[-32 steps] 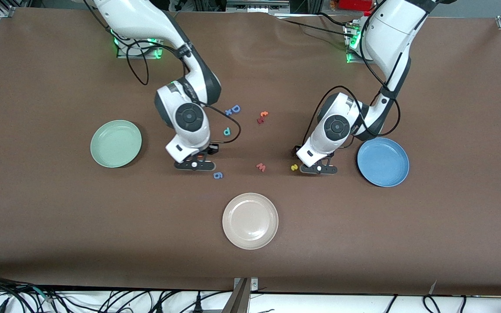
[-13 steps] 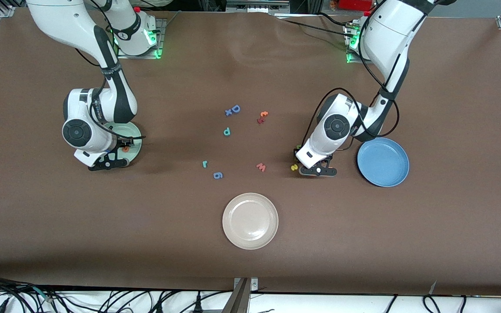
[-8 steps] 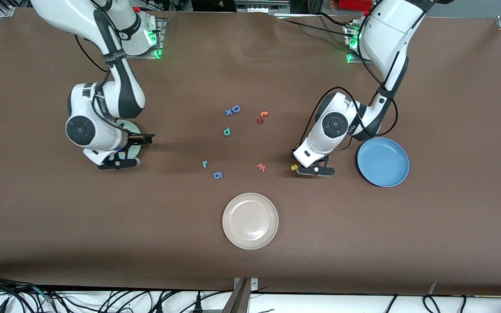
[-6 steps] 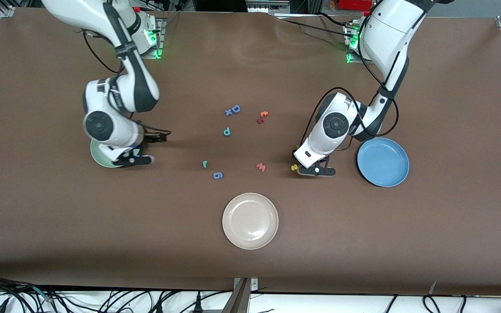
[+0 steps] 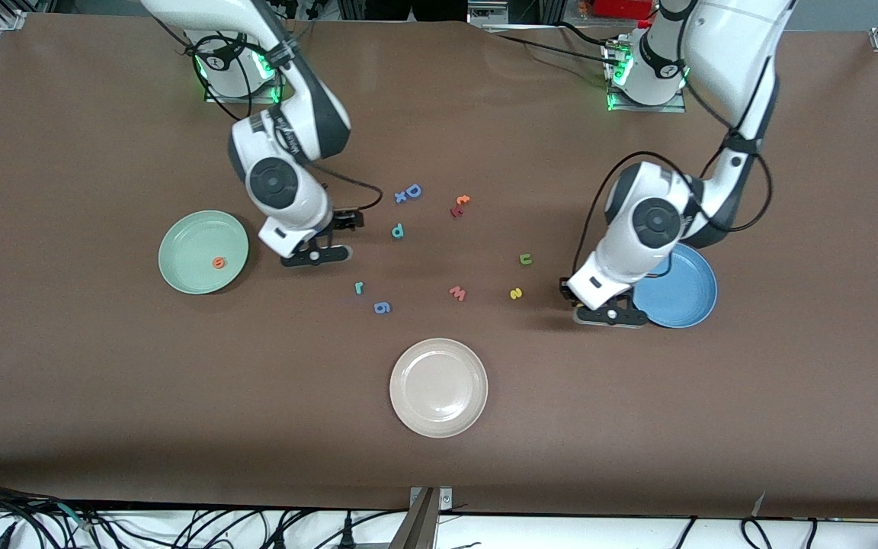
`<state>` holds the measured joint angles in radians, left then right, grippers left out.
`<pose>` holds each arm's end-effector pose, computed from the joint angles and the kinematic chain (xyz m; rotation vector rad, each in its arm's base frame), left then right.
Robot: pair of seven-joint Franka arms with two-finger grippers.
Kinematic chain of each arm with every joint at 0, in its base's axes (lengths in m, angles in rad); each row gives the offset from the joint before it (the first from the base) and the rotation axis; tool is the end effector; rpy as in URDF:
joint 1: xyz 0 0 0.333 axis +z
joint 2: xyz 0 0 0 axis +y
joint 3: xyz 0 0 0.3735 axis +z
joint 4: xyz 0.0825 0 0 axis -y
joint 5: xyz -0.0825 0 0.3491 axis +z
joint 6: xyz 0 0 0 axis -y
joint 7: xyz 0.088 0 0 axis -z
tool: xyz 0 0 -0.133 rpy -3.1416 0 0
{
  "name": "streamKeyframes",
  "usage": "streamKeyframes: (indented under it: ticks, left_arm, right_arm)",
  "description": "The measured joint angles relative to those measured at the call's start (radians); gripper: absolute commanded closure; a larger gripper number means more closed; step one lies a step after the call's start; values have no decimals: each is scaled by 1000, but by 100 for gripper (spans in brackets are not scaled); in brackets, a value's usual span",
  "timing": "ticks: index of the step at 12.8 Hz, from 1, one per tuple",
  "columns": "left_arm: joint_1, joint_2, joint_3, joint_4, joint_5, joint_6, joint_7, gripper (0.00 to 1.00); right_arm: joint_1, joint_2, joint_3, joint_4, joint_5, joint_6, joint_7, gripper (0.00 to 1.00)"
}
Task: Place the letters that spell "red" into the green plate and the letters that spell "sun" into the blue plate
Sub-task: 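Lower the yellow u onto the blue plate while the right gripper grasps the teal p, then carry the teal p to the green plate while the left gripper reaches the green u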
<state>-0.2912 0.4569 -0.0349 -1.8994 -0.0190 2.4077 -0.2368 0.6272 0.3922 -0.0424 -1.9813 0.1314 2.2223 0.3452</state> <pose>0.6055 -0.2031 0.3151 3.0973 -0.1108 0.0646 0.4858 0.3316 0.3085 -3.1150 -0.2403 0.2674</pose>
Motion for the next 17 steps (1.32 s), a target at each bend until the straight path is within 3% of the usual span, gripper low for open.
streamKeyframes:
  ticks: [2,4,7,9,10,14,17]
  left_arm:
    - [45,-45,13,-4,0,-42,121,96]
    - [73,-68,75,-7,0,-88,295,94]
    - [102,-74,158,-29,0,-101,519,94]
    - [105,-74,169,-56,0,-102,548,94]
    - [102,-71,168,-73,0,-102,547,94]
    - [99,-18,166,-115,0,-73,536,93]
    - [99,32,166,-116,-3,-12,528,92]
  right_arm:
    - [83,35,2,-1,-1,112,57,0]
    - [146,81,2,-2,-3,199,111,1]
    - [177,132,-1,-2,-30,275,134,16]
    - [176,145,-8,-2,-65,288,135,32]
    - [176,152,-8,-2,-71,301,135,36]
    - [177,166,-8,-2,-72,321,152,39]
    - [178,173,-6,-2,-72,325,164,46]
